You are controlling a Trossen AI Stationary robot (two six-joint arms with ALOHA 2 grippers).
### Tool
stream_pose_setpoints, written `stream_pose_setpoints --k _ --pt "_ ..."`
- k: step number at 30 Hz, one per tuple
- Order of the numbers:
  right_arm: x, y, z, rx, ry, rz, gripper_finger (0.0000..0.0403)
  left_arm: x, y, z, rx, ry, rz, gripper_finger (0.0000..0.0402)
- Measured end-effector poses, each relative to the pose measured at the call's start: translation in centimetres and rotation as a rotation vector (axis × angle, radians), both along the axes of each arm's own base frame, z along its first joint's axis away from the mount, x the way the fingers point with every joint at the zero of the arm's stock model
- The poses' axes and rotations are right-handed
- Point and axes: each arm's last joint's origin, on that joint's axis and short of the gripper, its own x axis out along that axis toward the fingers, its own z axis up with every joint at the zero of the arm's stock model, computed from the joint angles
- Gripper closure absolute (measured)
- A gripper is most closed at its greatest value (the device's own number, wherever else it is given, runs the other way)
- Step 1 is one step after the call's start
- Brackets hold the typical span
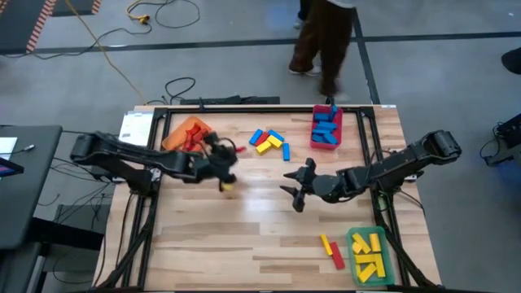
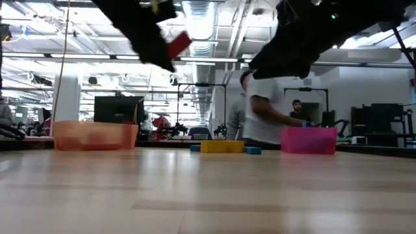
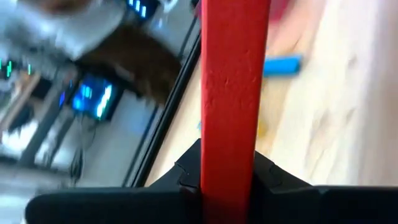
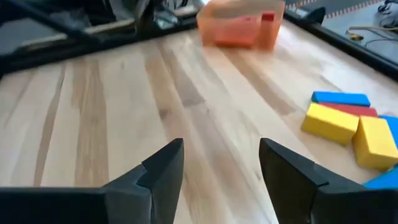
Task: Sort blocks
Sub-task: Put the red block into the orange bin
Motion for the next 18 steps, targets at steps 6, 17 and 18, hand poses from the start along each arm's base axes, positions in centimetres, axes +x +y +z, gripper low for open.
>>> stream_pose_setpoints --k 6,17,18 --pt "-0.5 0.8 -0.5 -0.016 0.062 0.031 0.0178 -5.3 3.0 2.0 -0.142 0.042 0.165 0.0354" --pt "-1.3 0.1 -1.9 0.077 0.199 -0.031 0.0178 -10.6 8.5 2.6 -0.387 0.107 0.412 0.0354" --pt "-1.3 0.3 -2.0 0.102 0.208 -0.012 0.0178 -10.9 8.9 2.5 -0.418 0.124 0.419 0.0354"
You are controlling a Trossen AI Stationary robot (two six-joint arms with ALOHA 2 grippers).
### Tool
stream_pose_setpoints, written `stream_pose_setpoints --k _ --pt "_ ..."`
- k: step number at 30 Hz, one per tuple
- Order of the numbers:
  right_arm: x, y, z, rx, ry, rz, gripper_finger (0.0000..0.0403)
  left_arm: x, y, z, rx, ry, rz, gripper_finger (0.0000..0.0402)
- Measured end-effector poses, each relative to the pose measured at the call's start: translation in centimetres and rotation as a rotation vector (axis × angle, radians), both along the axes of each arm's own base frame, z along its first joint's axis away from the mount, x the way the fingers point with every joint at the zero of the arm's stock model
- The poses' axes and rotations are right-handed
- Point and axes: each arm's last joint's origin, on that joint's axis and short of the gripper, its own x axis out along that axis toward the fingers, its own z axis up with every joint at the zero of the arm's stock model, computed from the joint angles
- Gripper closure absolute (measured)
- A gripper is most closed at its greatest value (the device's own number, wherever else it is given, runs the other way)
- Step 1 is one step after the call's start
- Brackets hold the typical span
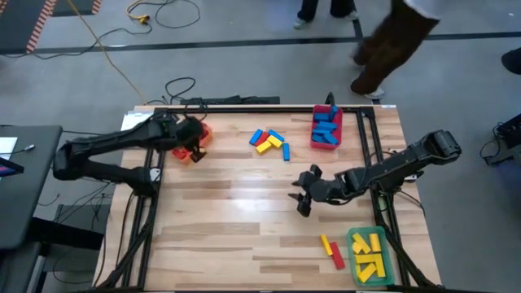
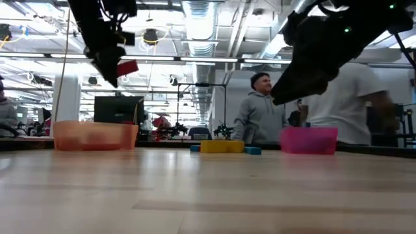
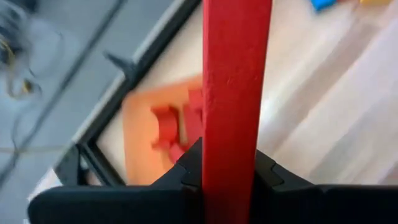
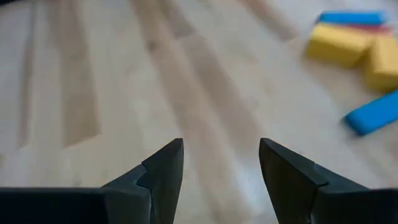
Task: Sort blocks
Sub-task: Put the red block into the orange bin, then put the blue block into the red bin
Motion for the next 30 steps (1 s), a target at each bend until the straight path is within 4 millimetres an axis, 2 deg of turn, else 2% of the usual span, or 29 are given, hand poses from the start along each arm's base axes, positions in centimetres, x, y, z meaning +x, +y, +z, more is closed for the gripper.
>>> stream_pose_setpoints --k 4,9,14,23,30 --pt "-0.4 0.8 -0.4 0.097 0.049 0.064 0.0178 -1.2 1.5 -0.6 -0.080 0.079 0.058 0.0353" --pt "-0.8 1.0 -0.7 0.100 0.094 0.074 0.0178 -2.4 3.2 -0.9 -0.145 0.099 0.118 0.0353" --pt "-0.5 -0.2 -0.7 0.084 0.093 0.038 0.0178 -3.7 4.5 -1.9 -0.195 0.122 0.170 0.0344" --pt "0.2 -2.4 -0.5 0.003 0.095 0.075 0.0178 -6.1 5.8 -6.4 -0.322 0.152 0.212 0.0337" --pt "1.0 -5.0 0.1 -0.015 0.034 0.136 0.0178 -6.0 6.3 -6.3 -0.293 0.128 0.185 0.0313"
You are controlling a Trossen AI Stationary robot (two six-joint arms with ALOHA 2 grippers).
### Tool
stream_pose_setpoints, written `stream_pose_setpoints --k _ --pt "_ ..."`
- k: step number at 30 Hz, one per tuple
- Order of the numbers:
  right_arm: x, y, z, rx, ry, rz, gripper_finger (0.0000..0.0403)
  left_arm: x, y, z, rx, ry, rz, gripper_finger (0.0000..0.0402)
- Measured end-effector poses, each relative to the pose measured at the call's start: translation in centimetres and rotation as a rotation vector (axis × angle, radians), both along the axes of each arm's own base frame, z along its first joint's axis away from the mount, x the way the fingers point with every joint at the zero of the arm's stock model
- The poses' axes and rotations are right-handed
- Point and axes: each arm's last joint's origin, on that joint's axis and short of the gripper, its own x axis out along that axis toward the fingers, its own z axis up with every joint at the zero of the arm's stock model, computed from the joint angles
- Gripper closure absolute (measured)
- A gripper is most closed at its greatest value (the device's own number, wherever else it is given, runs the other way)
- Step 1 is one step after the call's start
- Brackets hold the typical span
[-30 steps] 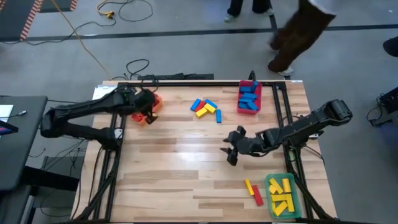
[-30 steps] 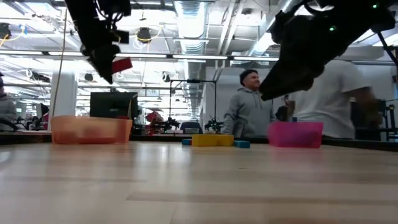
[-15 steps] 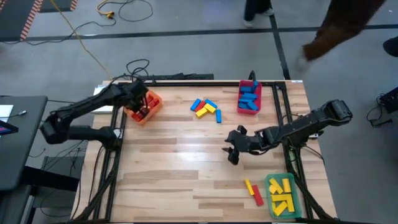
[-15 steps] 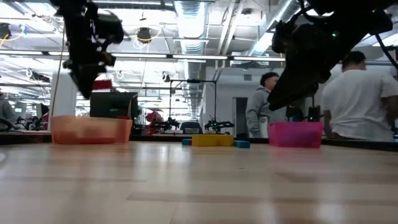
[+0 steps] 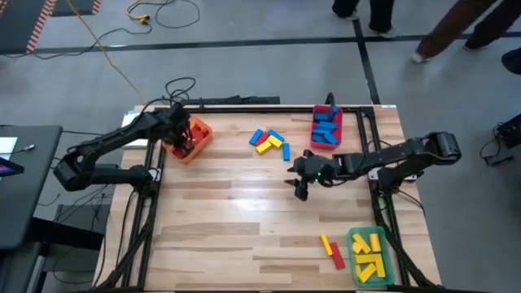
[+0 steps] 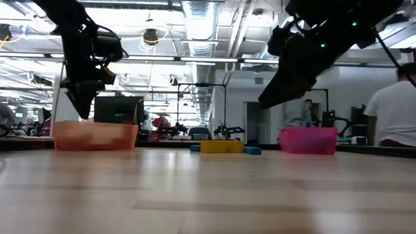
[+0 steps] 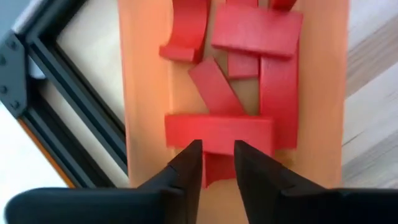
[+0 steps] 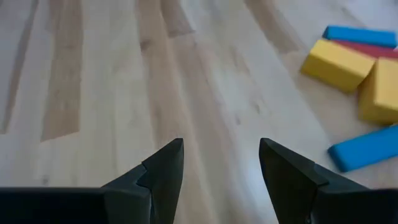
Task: Sort blocks
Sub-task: Put the blue block into the red bin
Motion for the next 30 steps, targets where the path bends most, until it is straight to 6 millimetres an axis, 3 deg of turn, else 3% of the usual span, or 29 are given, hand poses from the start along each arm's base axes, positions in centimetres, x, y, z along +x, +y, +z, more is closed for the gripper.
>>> stream_pose_setpoints --k 5,9,17,25,30 --pt "0.1 -2.4 0.1 -0.044 -0.002 -0.027 0.0178 0.4 0.2 1.0 0.024 -0.023 -0.025 0.0273" --pt "-0.3 -5.0 0.0 -0.016 0.008 -0.148 0.0178 0.8 0.0 1.8 0.042 -0.058 -0.053 0.0250" --pt "-1.5 -9.0 0.1 0.158 0.051 -0.245 0.0178 2.7 -1.8 2.8 -0.017 -0.225 -0.194 0.0242" --pt "-1.0 -8.9 0.4 0.155 0.003 -0.225 0.0178 6.1 -5.1 3.4 0.004 -0.350 -0.357 0.0242" --pt "-0.2 -8.8 -0.3 0.156 0.008 -0.214 0.0178 8.4 -7.8 4.3 0.044 -0.497 -0.497 0.0243"
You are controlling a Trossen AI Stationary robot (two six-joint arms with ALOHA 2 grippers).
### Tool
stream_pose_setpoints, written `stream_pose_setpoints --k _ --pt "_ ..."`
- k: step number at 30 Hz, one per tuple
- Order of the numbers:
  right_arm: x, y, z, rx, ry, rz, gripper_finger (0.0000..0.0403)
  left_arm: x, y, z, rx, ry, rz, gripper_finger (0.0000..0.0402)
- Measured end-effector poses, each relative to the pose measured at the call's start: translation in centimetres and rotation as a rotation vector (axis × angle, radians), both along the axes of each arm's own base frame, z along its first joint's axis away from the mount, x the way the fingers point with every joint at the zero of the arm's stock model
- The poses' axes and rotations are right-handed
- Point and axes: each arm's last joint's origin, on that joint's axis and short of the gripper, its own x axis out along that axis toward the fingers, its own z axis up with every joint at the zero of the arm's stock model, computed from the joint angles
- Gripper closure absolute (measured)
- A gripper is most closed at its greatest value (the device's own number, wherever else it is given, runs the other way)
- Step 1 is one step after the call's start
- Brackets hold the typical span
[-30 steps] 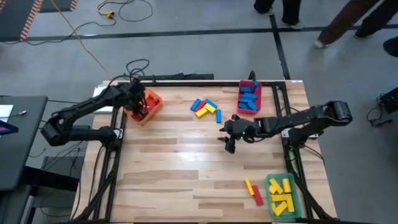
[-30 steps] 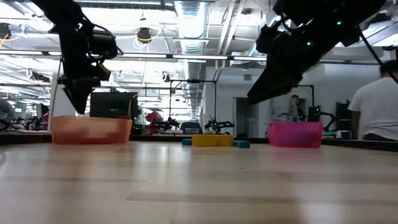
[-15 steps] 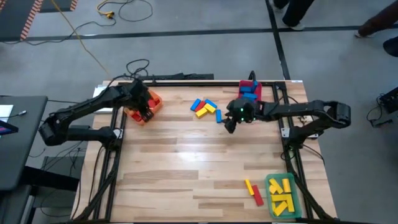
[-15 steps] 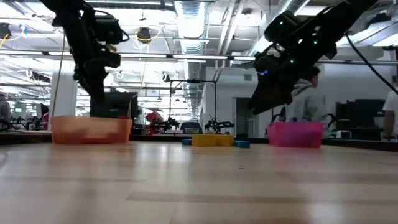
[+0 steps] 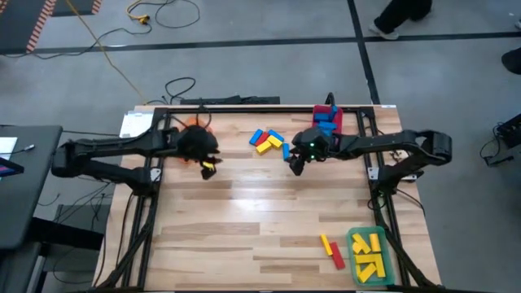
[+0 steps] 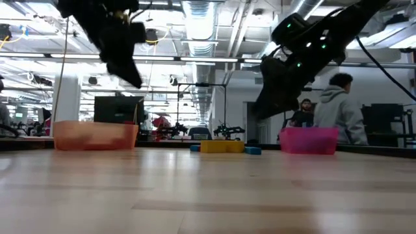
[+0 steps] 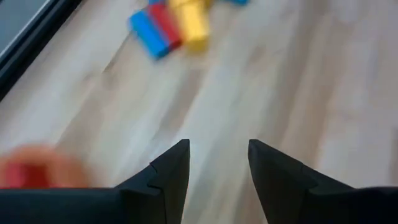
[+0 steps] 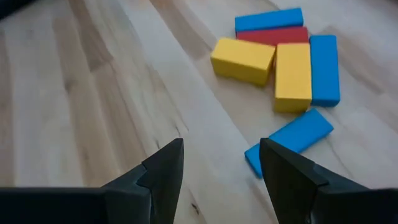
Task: Sort blocks
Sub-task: Put the blue block into the red bin
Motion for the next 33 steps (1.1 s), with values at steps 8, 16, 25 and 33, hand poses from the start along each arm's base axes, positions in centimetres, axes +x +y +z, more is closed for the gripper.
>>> stream_pose_setpoints --k 8,16,25,33 --pt "2.2 -1.1 -2.1 0.018 0.086 -0.023 0.0178 1.6 -3.7 0.7 0.015 -0.118 -0.166 0.0242" --pt "4.0 -3.9 -4.1 0.040 0.309 -0.155 0.0178 1.8 -5.7 0.4 0.045 -0.129 -0.206 0.0242" --pt "5.8 -4.7 -4.3 0.067 0.376 -0.177 0.0178 1.9 -6.5 0.4 0.054 -0.133 -0.242 0.0243" --pt "6.0 -4.3 -4.2 0.078 0.366 -0.247 0.0178 1.9 -6.8 0.5 0.064 -0.144 -0.263 0.0243"
